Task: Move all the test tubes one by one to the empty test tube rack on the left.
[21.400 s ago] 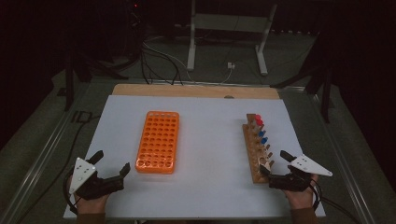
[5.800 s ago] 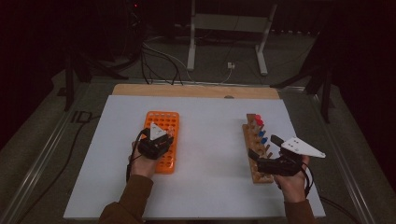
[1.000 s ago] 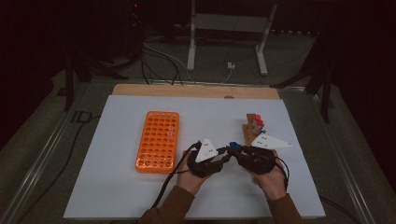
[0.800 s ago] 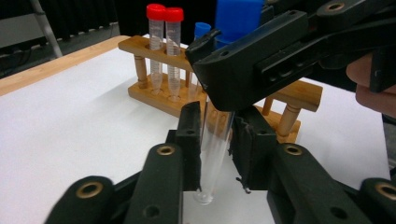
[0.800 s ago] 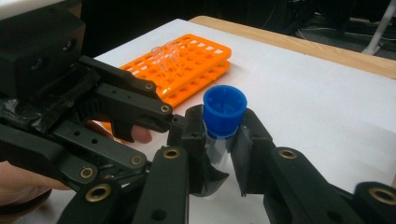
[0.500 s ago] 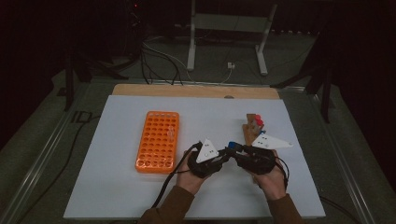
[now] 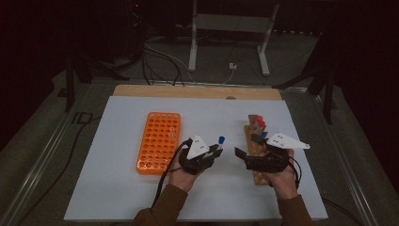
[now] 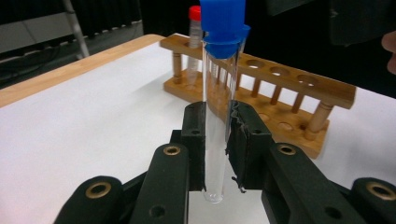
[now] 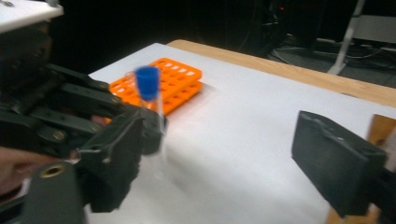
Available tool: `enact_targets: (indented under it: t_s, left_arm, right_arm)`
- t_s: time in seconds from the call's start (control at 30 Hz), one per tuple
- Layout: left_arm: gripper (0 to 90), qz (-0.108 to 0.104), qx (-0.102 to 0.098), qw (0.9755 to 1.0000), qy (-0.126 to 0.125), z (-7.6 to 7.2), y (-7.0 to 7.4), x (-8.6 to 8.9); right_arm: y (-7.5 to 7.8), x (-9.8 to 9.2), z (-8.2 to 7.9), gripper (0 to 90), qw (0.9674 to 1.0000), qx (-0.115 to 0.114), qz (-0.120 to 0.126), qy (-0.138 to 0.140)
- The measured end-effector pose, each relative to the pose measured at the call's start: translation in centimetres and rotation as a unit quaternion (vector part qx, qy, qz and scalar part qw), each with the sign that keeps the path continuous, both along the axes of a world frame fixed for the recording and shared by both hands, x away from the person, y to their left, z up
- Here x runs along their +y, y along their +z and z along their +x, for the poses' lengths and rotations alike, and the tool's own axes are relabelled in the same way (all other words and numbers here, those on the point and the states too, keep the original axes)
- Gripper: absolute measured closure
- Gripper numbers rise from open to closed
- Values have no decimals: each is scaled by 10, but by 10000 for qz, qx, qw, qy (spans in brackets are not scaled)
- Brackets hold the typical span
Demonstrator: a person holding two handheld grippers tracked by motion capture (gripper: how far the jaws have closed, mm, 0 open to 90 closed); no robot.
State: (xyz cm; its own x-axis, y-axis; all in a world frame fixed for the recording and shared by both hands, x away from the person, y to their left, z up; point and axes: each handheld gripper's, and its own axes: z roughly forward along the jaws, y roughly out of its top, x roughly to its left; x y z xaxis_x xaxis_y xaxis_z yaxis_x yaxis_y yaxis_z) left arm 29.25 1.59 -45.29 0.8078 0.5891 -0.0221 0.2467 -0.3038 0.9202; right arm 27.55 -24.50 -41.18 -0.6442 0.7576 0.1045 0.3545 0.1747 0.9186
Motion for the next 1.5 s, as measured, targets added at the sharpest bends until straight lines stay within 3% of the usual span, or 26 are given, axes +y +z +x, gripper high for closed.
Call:
enact_targets:
  t_s: [0.37, 0.57, 0.97, 1.2, 1.5]
  left_arm:
    - [777, 18, 43, 9993, 375, 4, 2, 32]
    - [777, -2, 43, 9982, 593, 7, 5, 54]
    - [777, -206, 32, 9937, 1098, 15, 6, 99]
    - [776, -167, 15, 9916, 1286, 20, 3, 110]
    - [776, 94, 19, 9903, 1388, 20, -10, 113]
  right_arm:
    - [-4, -18, 4, 40, 9992, 37, -46, -406]
    - [-5, -21, 4, 13, 9990, 7, -43, -451]
    - [-6, -23, 4, 3, 9983, 4, 3, -575]
    - [-5, -23, 4, 3, 9982, -17, 40, -594]
    - [-4, -24, 3, 3, 9982, -85, 96, -582]
